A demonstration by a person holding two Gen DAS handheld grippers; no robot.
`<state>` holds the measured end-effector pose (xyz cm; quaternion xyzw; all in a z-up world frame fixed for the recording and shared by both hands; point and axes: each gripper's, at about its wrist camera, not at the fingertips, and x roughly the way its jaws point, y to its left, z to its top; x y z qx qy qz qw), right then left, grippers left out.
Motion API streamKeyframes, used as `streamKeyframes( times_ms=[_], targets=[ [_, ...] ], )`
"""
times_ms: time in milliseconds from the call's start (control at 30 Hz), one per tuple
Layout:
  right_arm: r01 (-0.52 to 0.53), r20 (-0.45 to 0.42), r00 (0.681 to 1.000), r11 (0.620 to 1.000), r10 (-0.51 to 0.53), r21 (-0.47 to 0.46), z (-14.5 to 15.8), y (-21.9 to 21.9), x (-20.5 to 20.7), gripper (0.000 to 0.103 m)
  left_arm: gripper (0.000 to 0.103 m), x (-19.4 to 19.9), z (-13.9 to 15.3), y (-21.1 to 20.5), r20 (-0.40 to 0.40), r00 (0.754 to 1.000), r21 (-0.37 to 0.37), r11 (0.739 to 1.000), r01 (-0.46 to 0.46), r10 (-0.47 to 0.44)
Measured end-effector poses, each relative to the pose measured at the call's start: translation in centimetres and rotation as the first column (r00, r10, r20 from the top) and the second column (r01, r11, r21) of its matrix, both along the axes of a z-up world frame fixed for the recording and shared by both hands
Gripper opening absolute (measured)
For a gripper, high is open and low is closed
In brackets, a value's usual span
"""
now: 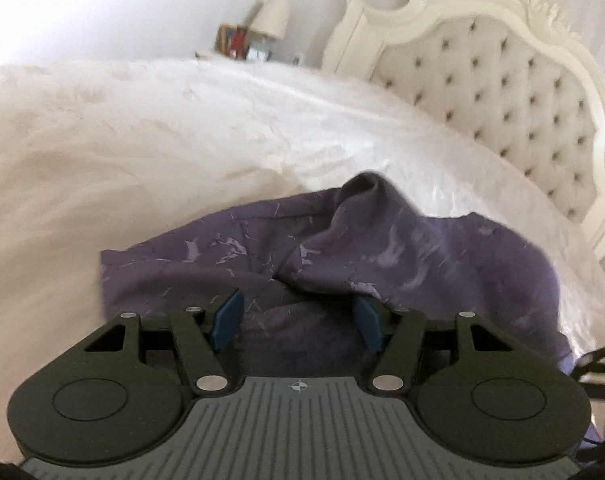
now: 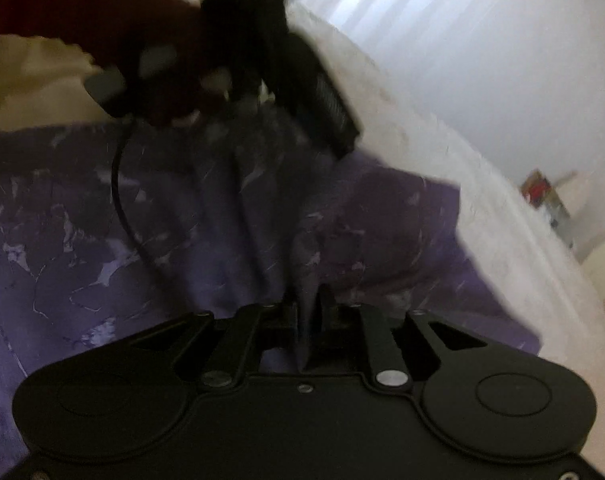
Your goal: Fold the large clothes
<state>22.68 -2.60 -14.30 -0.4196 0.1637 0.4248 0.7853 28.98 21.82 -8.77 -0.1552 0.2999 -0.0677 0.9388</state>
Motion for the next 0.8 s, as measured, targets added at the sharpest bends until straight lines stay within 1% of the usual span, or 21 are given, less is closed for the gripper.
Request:
streamKeyframes(
  times_ms=[67,133,167,200,233,267,300,333,367,433,467,533,567,600,633,667,700,733,800],
  targets=[
    [0.054,-0.029,0.998,0.998,-0.053,0.028,-1.0,0.1,0.0,0.028,0.061,-1.2,0.1,-0.2,0.035,0.999,0.011,0.999,-0.035,0.034],
    [0.101,-0.042,0.994,0.994,-0.098,0.052,-1.5,0.0,0.1,0.028,0.063,-2.5,0.0,-0.3,0.092,0.989,0.009,0.993,-0.118,0.117],
    [0.118,-0.043,0.992,0.991,-0.115,0.059,-1.7,0.0,0.1,0.028,0.064,-3.4,-0.1,-0.3,0.130,0.978,-0.014,0.986,-0.165,0.165],
    [0.130,-0.042,0.991,0.990,-0.127,0.063,-1.8,-0.2,0.1,0.028,0.066,-3.5,-0.1,-0.6,0.162,0.968,-0.043,0.982,-0.186,0.191],
    [0.142,-0.042,0.989,0.988,-0.139,0.067,-1.9,-0.2,0.0,0.028,0.071,-3.6,-0.2,-0.8,0.185,0.964,-0.068,0.981,-0.181,0.190],
    [0.155,-0.045,0.987,0.985,-0.152,0.073,-1.9,-0.1,0.0,0.028,0.074,-3.5,-0.3,-1.5,0.193,0.970,-0.080,0.987,-0.137,0.150],
    [0.168,-0.051,0.985,0.983,-0.164,0.080,-1.8,0.0,0.1,0.028,0.075,-3.1,-0.3,-2.0,0.187,0.979,-0.073,0.995,-0.071,0.083],
    [0.181,-0.056,0.983,0.979,-0.177,0.092,-1.8,0.0,0.2,0.029,0.076,-2.5,-0.2,-2.9,0.174,0.985,-0.048,0.999,0.016,-0.007],
    [0.189,-0.061,0.981,0.977,-0.183,0.101,-1.6,0.2,0.4,0.031,0.076,-2.0,0.0,-3.9,0.170,0.982,-0.014,0.997,0.079,-0.076],
    [0.206,-0.071,0.978,0.972,-0.198,0.116,-1.5,0.5,0.5,0.033,0.077,-1.9,0.3,-5.5,0.211,0.967,0.040,0.989,0.139,-0.145],
    [0.215,-0.076,0.975,0.969,-0.207,0.123,-1.5,0.5,0.5,0.034,0.080,-1.6,0.3,-6.3,0.217,0.960,0.065,0.983,0.169,-0.179],
    [0.233,-0.086,0.971,0.963,-0.223,0.134,-1.5,0.5,0.6,0.036,0.081,-0.8,0.0,-7.4,0.185,0.960,0.126,0.974,0.190,-0.211],
    [0.244,-0.098,0.968,0.959,-0.231,0.143,-1.4,0.3,0.7,0.039,0.081,-0.1,-0.4,-7.6,0.139,0.970,0.160,0.971,0.176,-0.198],
    [0.250,-0.112,0.966,0.956,-0.235,0.152,-1.2,0.1,0.7,0.042,0.081,0.4,-1.3,-7.5,0.080,0.980,0.165,0.972,0.166,-0.181],
    [0.257,-0.130,0.962,0.953,-0.238,0.161,-1.0,-0.2,0.6,0.048,0.081,1.1,-2.0,-6.9,0.032,0.986,0.133,0.978,0.158,-0.164],
    [0.261,-0.150,0.960,0.951,-0.237,0.167,-0.7,-0.6,0.5,0.053,0.081,1.6,-2.6,-6.0,0.000,0.989,0.079,0.986,0.144,-0.145],
    [0.265,-0.166,0.957,0.948,-0.236,0.177,-0.3,-1.1,0.3,0.053,0.081,1.9,-2.9,-5.2,-0.003,0.990,0.032,0.990,0.138,-0.138],
    [0.275,-0.185,0.953,0.942,-0.241,0.192,0.2,-1.7,0.2,0.054,0.081,2.2,-2.8,-4.9,-0.005,0.991,0.016,0.990,0.137,-0.137],
    [0.315,-0.251,0.934,0.917,-0.254,0.245,1.4,-3.3,0.2,0.055,0.081,2.2,-2.6,-4.8,-0.006,0.991,0.014,0.991,0.134,-0.134]
  ],
)
